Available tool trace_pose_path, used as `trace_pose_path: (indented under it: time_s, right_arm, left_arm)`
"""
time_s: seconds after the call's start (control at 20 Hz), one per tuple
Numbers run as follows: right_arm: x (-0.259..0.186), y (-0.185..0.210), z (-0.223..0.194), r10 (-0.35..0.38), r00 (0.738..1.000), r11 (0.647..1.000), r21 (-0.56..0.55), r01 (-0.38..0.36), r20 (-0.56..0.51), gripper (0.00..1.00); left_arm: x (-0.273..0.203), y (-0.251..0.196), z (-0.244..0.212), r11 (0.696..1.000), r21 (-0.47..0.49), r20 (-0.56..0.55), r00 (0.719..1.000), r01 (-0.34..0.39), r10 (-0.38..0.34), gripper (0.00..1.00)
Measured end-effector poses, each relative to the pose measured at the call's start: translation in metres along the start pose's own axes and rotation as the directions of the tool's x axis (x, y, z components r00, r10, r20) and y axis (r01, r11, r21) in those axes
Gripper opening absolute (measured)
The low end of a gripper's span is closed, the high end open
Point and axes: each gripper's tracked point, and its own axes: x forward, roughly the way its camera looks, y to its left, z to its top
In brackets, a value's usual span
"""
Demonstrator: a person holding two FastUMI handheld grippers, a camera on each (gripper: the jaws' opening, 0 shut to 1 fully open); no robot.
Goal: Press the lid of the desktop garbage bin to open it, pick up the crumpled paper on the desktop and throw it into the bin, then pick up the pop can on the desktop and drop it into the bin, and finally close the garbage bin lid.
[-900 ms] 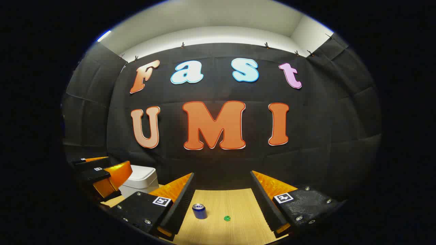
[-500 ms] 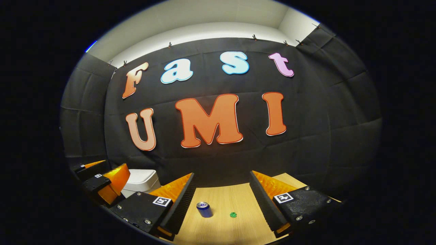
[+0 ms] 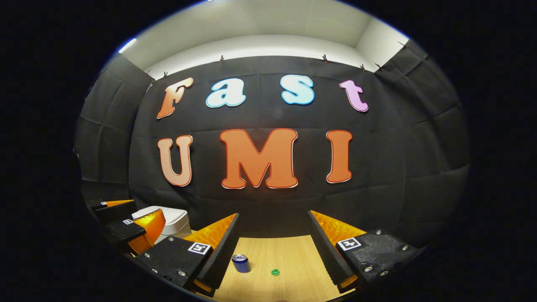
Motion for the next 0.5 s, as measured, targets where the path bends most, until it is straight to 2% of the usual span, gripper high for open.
trace_pose_path:
  time_s: [0.5]
  right_arm:
    - [0.003,-0.014,-0.004,-0.024,1.0,1.0,-0.008,0.024,-0.007,0.93]
  left_arm:
    - [0.015,0.01,-0.016,1.0,-0.02,-0.048,0.999,0.006,-0.007,0.94]
